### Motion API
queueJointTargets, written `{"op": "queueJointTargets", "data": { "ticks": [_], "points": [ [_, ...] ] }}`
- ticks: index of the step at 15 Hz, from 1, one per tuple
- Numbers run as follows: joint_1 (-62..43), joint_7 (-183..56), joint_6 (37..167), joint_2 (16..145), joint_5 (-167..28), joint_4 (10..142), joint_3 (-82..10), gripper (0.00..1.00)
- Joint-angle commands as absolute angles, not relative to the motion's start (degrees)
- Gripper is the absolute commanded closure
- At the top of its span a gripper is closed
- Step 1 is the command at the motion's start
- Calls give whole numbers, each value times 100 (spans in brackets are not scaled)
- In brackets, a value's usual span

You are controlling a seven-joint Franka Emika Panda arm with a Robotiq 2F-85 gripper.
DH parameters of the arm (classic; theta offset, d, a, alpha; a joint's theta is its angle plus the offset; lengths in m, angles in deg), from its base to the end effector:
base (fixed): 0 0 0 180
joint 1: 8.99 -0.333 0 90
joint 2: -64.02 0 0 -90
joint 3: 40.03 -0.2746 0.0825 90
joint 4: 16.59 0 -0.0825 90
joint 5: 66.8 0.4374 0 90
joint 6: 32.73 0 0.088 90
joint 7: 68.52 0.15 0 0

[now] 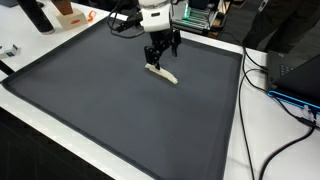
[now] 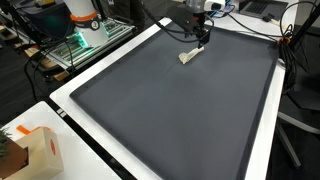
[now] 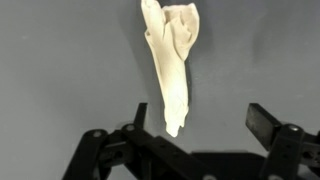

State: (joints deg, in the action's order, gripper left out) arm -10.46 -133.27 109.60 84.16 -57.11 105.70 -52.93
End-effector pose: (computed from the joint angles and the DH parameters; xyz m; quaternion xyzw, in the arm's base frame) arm 0.5725 0.1591 0.1218 -0.8125 -0.5760 -0.0395 0.0810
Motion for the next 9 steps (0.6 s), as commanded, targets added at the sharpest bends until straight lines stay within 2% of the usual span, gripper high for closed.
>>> {"op": "queueJointTargets", "data": {
  "ticks": [1,9],
  "points": [
    [-975,-13538,11348,8563,-5706,10712,-5371,0],
    [-1013,-13606,11932,8903,-6131,10754,-5337,0]
  ]
}}
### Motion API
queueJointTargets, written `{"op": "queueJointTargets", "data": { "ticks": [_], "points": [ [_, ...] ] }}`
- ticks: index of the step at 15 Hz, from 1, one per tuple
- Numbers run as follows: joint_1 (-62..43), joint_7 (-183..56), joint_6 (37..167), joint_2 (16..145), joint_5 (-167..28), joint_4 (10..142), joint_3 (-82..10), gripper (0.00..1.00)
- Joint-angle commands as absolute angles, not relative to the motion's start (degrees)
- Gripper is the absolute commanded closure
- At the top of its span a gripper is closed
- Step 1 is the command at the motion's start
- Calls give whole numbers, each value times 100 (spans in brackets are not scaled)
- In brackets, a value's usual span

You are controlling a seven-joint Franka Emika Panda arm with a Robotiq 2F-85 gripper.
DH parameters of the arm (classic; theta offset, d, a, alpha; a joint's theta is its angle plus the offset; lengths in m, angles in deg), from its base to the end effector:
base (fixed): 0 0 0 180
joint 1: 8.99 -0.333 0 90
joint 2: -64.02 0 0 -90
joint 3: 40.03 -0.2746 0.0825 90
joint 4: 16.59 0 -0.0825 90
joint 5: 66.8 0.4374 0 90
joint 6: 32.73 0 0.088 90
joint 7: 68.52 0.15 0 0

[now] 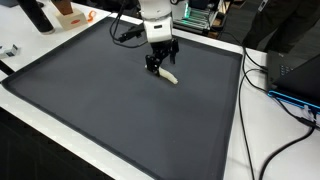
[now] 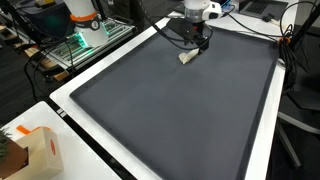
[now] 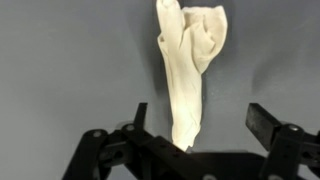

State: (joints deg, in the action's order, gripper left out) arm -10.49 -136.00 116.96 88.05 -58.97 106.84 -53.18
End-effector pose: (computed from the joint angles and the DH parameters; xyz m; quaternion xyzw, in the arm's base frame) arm 0.5665 0.1601 0.0862 -0.7946 -0.6012 -0.0565 0.0634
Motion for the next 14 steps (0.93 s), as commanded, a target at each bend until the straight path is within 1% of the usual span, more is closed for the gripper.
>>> {"op": "queueJointTargets", "data": {
  "ticks": [1,2,3,4,11,13,14],
  "points": [
    [-1016,-13591,11970,8931,-6199,10751,-5330,1],
    [-1008,-13585,12004,8955,-6241,10748,-5336,7],
    [-1002,-13588,12033,8981,-6295,10743,-5338,20],
    [-999,-13580,12054,9004,-6349,10737,-5336,30],
    [-979,-13596,12064,9061,-6588,10692,-5349,86],
    [-977,-13599,12050,9054,-6625,10689,-5351,98],
    [-976,-13599,12043,9047,-6635,10687,-5352,99]
  ]
}}
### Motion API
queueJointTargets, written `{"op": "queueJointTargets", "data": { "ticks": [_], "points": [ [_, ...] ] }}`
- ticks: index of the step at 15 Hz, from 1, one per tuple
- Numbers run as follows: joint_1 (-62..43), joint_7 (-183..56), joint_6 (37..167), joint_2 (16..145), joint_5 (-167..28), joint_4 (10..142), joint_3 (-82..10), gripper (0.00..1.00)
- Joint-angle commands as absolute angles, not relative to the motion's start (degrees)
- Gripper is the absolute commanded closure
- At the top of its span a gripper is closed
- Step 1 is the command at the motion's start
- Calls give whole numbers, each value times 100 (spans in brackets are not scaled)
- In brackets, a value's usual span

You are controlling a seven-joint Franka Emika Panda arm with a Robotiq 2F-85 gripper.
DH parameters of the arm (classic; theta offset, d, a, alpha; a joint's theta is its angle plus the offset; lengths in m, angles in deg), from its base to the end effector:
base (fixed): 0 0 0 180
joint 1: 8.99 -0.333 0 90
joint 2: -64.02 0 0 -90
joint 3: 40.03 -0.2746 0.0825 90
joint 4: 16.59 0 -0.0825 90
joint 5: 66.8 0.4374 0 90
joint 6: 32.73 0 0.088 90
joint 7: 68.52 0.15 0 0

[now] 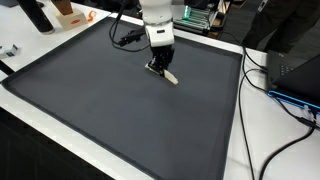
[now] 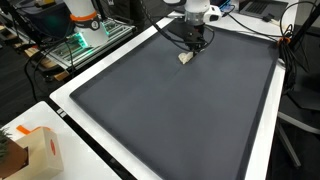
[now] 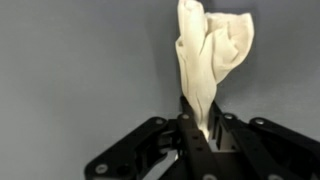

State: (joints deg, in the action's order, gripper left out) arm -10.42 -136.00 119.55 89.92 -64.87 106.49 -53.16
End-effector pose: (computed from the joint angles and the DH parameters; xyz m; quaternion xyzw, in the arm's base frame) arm 0.5678 0.1603 0.0743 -0.7705 -0.6339 -0.0559 0.0365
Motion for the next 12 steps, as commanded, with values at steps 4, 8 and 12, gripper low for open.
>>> {"op": "queueJointTargets", "data": {
  "ticks": [4,8,12],
  "points": [
    [-979,-13596,11988,9037,-6649,10671,-5362,96],
    [-977,-13599,11952,9023,-6650,10661,-5370,96],
    [-976,-13595,11933,9018,-6643,10650,-5374,96]
  ]
}}
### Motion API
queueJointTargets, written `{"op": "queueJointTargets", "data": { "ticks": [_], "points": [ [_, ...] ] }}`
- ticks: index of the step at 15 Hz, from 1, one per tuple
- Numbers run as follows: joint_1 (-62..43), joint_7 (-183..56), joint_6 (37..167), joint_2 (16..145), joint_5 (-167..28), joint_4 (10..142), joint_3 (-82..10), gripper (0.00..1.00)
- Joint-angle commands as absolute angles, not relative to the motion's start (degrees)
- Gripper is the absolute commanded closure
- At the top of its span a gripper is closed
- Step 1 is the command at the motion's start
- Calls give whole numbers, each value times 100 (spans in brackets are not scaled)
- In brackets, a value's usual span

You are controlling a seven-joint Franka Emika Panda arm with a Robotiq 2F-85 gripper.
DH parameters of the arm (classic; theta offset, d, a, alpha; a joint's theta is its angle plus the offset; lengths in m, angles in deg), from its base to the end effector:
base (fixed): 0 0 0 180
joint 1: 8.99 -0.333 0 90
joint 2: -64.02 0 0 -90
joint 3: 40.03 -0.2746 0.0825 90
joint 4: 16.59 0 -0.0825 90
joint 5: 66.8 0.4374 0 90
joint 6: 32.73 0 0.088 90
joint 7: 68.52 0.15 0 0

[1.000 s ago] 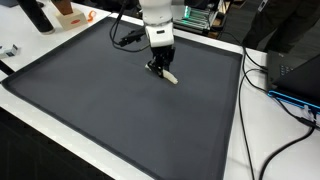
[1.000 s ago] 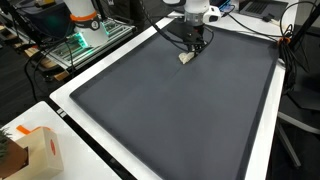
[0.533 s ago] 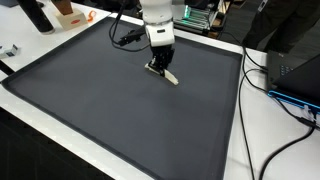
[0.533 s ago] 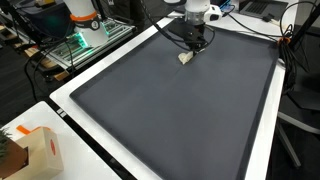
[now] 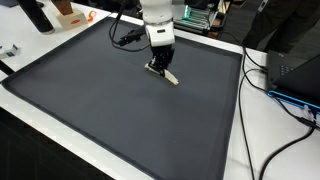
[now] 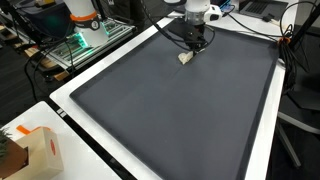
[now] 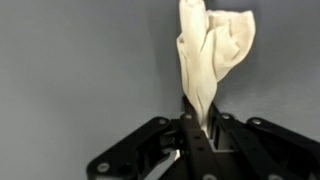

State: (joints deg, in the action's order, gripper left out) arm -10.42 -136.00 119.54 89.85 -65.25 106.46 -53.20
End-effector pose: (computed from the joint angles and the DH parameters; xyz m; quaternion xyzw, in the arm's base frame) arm 0.5683 0.1608 0.0752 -0.7685 -0.6364 -0.0560 0.0346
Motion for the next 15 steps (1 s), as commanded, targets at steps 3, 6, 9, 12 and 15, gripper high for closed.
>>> {"op": "queueJointTargets", "data": {
  "ticks": [3,6,9,12,15],
  "points": [
    [-973,-13589,11925,9026,-6634,10642,-5375,96],
    [-974,-13585,11930,9031,-6630,10634,-5376,96],
    [-984,-13575,11937,9021,-6640,10639,-5372,96],
    [-993,-13555,11931,9008,-6646,10647,-5365,76],
    [-967,-13586,11922,9000,-6610,10652,-5393,46]
  ]
}}
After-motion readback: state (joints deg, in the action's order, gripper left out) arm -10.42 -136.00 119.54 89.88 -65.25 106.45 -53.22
